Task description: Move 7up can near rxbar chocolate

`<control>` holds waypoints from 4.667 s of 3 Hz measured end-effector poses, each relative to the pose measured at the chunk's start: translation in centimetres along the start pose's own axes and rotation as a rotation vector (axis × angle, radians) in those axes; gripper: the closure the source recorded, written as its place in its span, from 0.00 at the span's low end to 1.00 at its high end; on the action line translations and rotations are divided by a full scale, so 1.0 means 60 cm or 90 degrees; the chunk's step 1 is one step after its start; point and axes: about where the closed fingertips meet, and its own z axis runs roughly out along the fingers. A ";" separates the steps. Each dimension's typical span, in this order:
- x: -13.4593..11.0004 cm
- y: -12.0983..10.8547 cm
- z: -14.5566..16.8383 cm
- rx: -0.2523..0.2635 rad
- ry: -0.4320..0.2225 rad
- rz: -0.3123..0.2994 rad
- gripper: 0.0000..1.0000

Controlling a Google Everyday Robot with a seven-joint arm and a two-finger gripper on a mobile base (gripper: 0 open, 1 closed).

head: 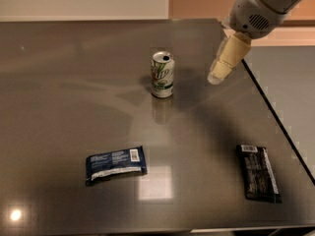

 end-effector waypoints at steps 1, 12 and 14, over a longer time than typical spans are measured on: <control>-0.048 -0.022 0.055 -0.019 -0.044 -0.006 0.00; 0.002 0.064 0.039 -0.110 -0.158 0.030 1.00; 0.102 0.095 -0.004 -0.092 -0.148 0.108 1.00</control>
Offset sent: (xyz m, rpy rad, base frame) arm 0.0613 0.0916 -0.0587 0.1859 0.0482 0.1073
